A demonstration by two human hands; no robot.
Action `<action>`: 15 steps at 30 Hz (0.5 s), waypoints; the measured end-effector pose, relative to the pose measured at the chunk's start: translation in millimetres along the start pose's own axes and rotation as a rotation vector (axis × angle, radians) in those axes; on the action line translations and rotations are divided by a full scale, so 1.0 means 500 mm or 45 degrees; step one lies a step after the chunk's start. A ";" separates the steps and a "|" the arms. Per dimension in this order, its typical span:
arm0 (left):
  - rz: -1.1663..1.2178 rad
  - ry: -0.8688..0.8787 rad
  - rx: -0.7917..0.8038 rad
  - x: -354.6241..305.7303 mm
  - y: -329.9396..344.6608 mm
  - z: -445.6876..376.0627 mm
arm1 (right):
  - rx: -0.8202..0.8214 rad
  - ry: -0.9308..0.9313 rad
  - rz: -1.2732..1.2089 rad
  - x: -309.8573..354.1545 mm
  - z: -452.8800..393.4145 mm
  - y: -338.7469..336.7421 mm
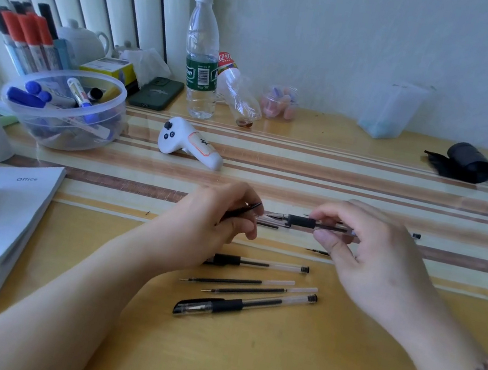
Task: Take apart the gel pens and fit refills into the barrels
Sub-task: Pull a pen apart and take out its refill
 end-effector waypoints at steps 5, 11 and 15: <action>-0.086 0.051 -0.026 -0.006 0.001 0.001 | -0.011 -0.031 -0.009 0.006 0.001 -0.001; -0.032 0.110 0.073 -0.022 0.018 0.007 | 0.013 -0.135 -0.042 0.024 0.003 0.000; 0.018 0.109 0.122 -0.026 0.028 0.009 | -0.044 -0.188 -0.071 0.033 0.006 -0.003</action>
Point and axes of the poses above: each hand's wrist, its own z-axis away from the middle knuckle, its own y-axis out of the palm, x = y × z, the point moved 5 cm from there along -z, towards the middle knuckle, and after that the axes turned 12 degrees about z, right-handed, at the moved point
